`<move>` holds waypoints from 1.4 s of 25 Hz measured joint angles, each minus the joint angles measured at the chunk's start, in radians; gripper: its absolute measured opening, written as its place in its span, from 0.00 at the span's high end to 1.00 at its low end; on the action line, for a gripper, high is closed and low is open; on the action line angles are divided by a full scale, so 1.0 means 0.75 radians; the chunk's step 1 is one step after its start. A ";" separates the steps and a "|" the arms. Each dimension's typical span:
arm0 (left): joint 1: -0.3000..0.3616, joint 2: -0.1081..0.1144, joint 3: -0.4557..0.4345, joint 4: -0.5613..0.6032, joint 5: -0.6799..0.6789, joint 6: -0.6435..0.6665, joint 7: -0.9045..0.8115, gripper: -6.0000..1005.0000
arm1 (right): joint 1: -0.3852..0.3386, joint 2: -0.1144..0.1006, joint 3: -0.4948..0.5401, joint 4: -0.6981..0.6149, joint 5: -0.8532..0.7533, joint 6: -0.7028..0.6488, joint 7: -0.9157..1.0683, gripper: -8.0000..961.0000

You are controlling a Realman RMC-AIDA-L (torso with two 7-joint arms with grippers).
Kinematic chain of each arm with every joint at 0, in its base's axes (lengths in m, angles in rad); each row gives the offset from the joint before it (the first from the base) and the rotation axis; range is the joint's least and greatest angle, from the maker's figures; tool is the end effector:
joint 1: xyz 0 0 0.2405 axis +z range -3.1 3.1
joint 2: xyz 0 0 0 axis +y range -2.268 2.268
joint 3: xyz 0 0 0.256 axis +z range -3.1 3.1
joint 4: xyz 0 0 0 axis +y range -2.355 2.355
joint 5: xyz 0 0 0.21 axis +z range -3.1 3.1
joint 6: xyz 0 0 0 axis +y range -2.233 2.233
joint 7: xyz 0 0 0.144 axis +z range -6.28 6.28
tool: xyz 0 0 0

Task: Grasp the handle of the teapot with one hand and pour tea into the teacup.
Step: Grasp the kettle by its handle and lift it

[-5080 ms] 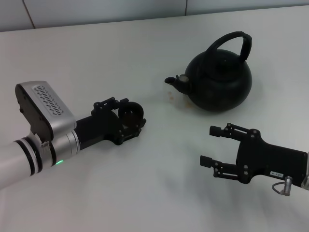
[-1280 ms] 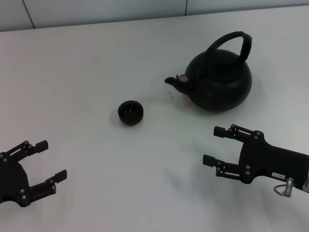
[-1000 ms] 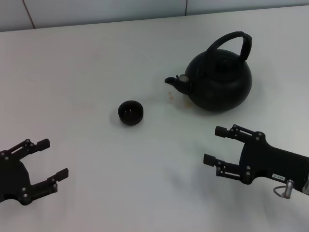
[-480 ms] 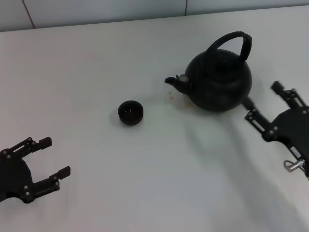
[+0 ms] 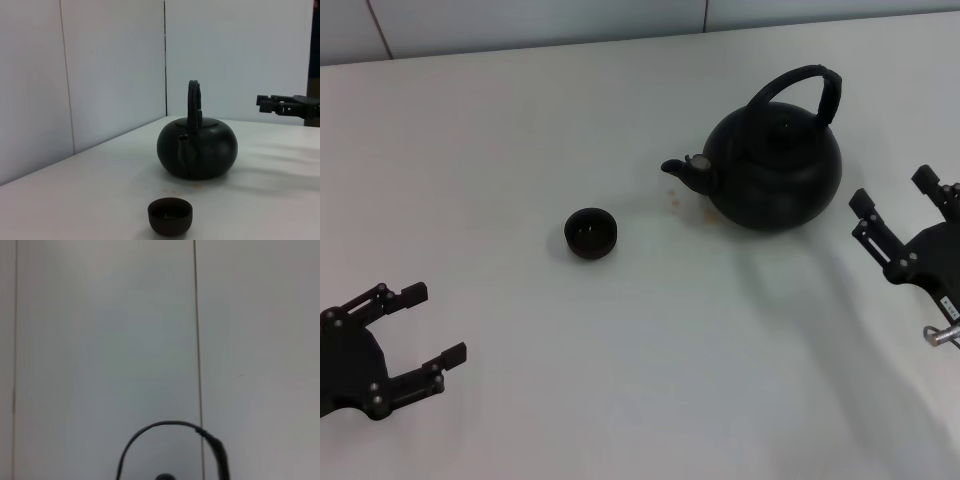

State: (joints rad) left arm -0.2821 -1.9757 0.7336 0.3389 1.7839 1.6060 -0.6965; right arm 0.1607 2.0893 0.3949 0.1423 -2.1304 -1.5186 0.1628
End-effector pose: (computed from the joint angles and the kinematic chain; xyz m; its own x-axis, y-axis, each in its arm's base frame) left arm -0.3446 0.2361 -0.0001 0.8419 0.0788 0.5338 0.3170 -0.8728 -0.3711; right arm 0.3451 0.2114 -0.0323 0.6901 0.0875 -0.7184 -0.6758 -0.2773 -0.6830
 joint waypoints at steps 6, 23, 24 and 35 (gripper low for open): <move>0.000 -0.003 -0.001 -0.002 0.000 -0.003 0.000 0.20 | 0.027 -0.005 0.055 -0.008 0.000 0.029 0.000 0.19; 0.000 -0.014 -0.037 -0.008 0.000 -0.004 0.001 0.20 | 0.262 -0.013 0.136 -0.128 0.000 0.229 0.056 0.19; 0.000 -0.017 -0.038 -0.006 0.000 -0.004 0.001 0.20 | 0.278 -0.014 0.136 -0.142 0.000 0.240 0.075 0.19; 0.000 -0.021 -0.076 -0.002 0.000 -0.006 0.000 0.20 | 0.404 -0.027 0.098 -0.247 -0.019 0.315 0.253 0.23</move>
State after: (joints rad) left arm -0.2822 -1.9912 0.6764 0.3374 1.7840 1.6011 -0.6964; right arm 0.4638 2.0694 0.4687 -0.0432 -2.1446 -1.2821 0.3523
